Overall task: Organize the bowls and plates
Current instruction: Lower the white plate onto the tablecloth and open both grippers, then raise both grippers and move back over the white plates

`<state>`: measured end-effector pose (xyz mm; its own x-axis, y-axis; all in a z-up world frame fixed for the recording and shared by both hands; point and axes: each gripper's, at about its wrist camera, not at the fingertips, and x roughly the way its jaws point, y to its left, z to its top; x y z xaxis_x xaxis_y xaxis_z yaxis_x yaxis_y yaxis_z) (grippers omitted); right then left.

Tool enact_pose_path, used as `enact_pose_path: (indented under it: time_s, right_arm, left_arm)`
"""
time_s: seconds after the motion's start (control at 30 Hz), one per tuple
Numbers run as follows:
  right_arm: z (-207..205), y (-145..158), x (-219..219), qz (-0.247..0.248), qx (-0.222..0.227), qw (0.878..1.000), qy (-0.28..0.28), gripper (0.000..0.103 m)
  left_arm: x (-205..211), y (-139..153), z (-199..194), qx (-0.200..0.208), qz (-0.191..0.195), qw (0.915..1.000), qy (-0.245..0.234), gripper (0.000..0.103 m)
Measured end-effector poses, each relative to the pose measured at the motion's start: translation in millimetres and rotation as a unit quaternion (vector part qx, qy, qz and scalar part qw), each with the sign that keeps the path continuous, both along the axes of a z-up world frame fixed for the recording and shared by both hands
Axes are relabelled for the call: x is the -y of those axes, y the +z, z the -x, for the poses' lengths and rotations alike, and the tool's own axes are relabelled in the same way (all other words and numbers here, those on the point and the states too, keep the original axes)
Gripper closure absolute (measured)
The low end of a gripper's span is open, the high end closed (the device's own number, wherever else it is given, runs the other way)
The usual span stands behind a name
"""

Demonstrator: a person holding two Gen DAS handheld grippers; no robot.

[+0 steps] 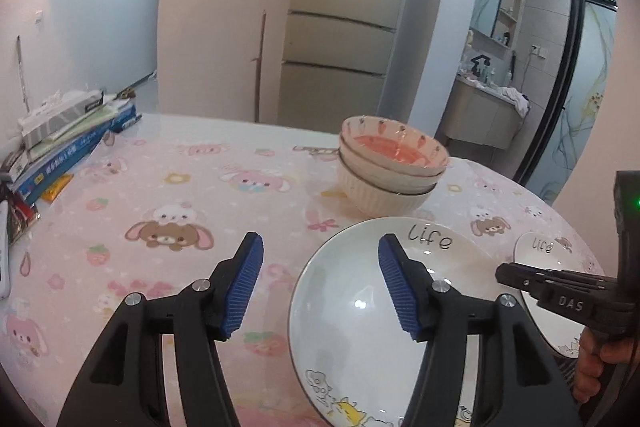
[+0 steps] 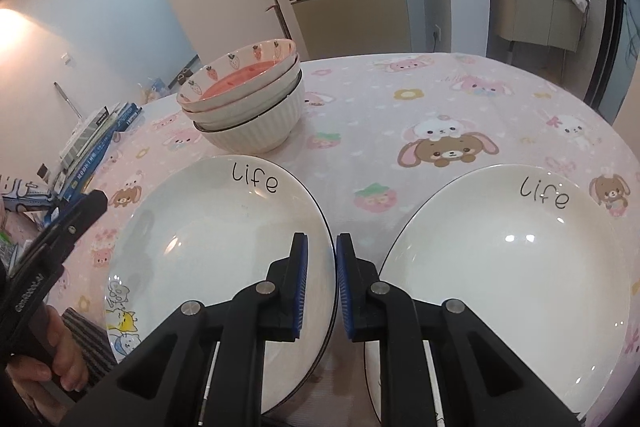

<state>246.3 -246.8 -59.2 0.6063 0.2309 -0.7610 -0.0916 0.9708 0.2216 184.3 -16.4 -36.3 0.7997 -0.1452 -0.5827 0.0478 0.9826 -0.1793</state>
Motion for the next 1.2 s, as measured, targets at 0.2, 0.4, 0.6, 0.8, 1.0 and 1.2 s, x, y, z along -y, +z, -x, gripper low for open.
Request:
enact_pose_path:
  time_s: [0.2,0.4,0.6,0.8,1.0,1.2]
  right_arm:
    - [1.0,0.1,-0.6,0.004,0.002,1.0,0.001,0.086]
    - [1.7,0.2,0.1,0.001,0.006,1.0,-0.002,0.086]
    - [1.9,0.8,3.1,0.002,0.01,1.0,-0.016,0.078]
    - [7.3,11.2,9.2,-0.019,0.065,0.997,-0.029,0.015]
    - [15.8,28.7,10.3,0.007,0.123,0.991,-0.048,0.015]
    - [33.3,47.8,0.3,0.034,0.199,0.979,-0.033,0.013]
  left_arm:
    - [-12.5,-10.7,-11.1,-0.042,0.026,0.9986,0.018,0.044]
    - [-5.6,-10.3,-7.0,-0.032,0.009,0.9994,0.012,0.025]
    - [-0.4,-8.7,-7.0,-0.029,-0.012,0.9994,0.016,0.003]
    - [2.0,-10.7,-8.8,-0.038,-0.024,0.9988,0.022,0.002]
    - [4.6,-1.8,0.6,-0.002,-0.026,0.9996,0.014,0.002]
    - [5.6,17.7,19.1,0.075,-0.022,0.9969,0.006,0.002]
